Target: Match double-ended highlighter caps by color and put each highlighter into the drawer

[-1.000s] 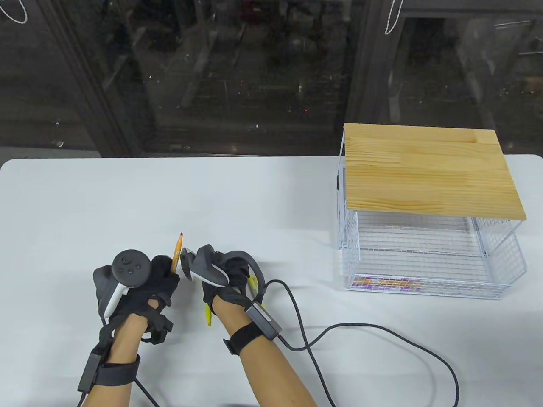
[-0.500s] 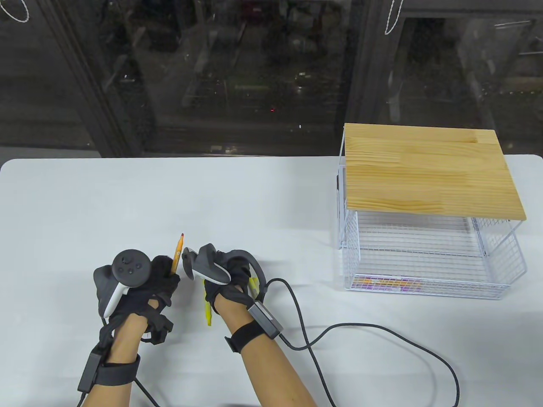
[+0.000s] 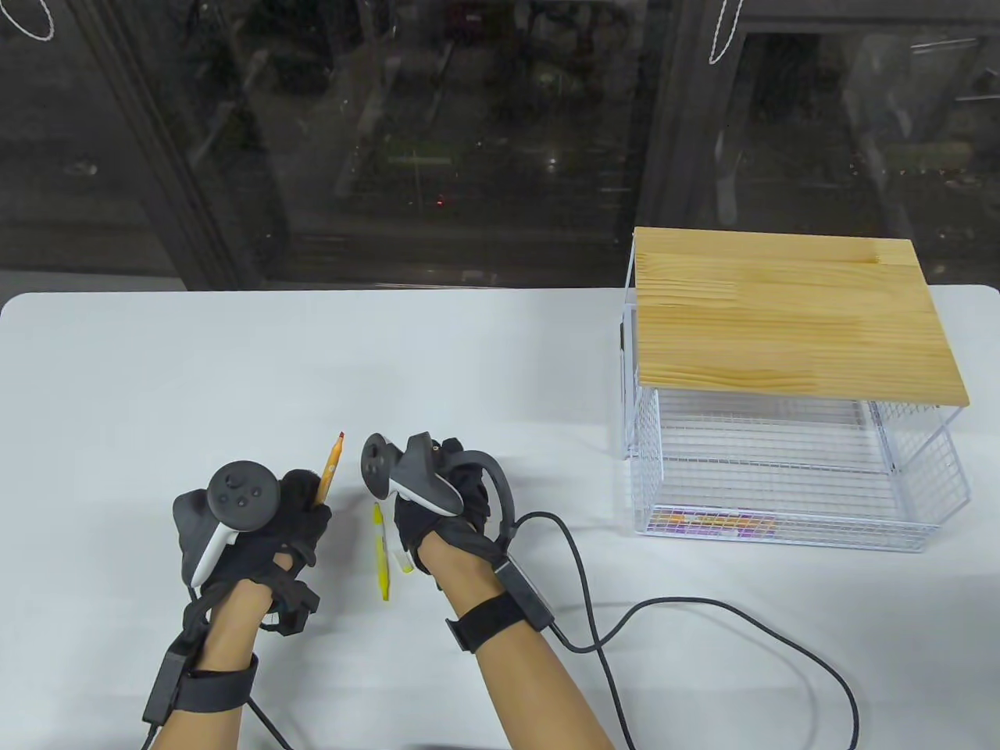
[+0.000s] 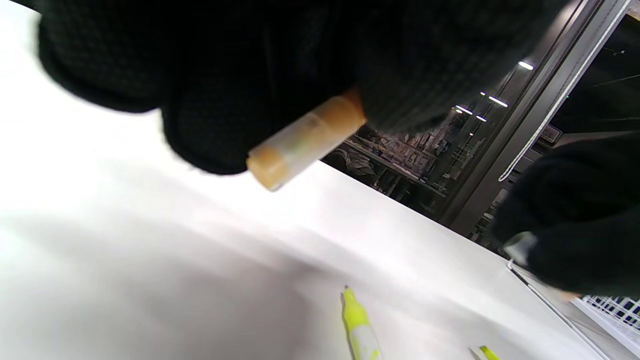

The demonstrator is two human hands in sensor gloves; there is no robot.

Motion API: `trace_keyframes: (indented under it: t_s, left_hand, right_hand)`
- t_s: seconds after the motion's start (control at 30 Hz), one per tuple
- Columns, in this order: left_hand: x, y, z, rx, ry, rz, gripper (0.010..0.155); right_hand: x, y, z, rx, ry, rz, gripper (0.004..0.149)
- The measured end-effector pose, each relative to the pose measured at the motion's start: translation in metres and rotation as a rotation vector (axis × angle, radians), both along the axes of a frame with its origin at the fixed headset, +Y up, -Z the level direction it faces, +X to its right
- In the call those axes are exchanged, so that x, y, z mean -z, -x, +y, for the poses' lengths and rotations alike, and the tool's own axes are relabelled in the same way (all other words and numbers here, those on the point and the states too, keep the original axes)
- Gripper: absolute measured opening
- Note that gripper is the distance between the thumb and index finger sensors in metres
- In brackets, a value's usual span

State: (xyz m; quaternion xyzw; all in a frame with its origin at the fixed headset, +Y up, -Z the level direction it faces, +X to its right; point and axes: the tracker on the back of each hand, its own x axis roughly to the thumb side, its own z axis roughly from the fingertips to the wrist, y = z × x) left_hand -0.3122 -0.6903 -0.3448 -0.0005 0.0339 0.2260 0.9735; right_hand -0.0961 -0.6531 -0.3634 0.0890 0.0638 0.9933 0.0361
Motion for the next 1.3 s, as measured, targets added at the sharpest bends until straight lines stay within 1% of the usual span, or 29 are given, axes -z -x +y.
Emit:
trace_keyframes:
  t_s: [0.13,0.2,0.33,0.57,0.7,0.77,0.83,0.97,1.1,1.3]
  left_hand:
    - [0.0,-0.004,-0.001,0.005,0.011,-0.021,0.051]
    - [-0.001,-0.007,-0.001,0.014,0.009,-0.029,0.051]
    - [-0.003,-0.017,0.001,0.039,-0.005,-0.061,0.05]
    - [-0.01,-0.038,0.004,0.092,-0.031,-0.133,0.05]
    - [-0.016,-0.046,0.011,0.102,-0.077,-0.163,0.05]
    - [-0.02,-0.048,0.015,0.104,-0.11,-0.165,0.05]
    - [-0.023,-0.049,0.017,0.102,-0.134,-0.174,0.05]
    - [-0.025,-0.059,0.017,0.128,-0.158,-0.205,0.05]
    - [-0.029,-0.072,0.013,0.158,-0.179,-0.249,0.049]
    - [-0.034,-0.092,0.007,0.219,-0.188,-0.325,0.049]
  right_hand:
    - [-0.012,-0.026,0.008,0.076,0.026,-0.01,0.044]
    - [-0.018,-0.039,0.009,0.119,0.027,-0.018,0.044]
    - [-0.03,-0.071,-0.002,0.191,0.027,-0.061,0.044]
    - [-0.036,-0.117,-0.026,0.268,0.003,-0.119,0.044]
    - [-0.039,-0.138,-0.037,0.366,-0.075,-0.14,0.046]
    - [-0.038,-0.142,-0.04,0.445,-0.095,-0.157,0.046]
    - [-0.038,-0.144,-0.039,0.494,-0.114,-0.148,0.047]
    - [-0.044,-0.149,-0.035,0.559,-0.224,-0.122,0.048]
    - [-0.051,-0.155,-0.031,0.65,-0.296,-0.087,0.048]
    - [-0.054,-0.159,-0.031,0.749,-0.337,-0.073,0.048]
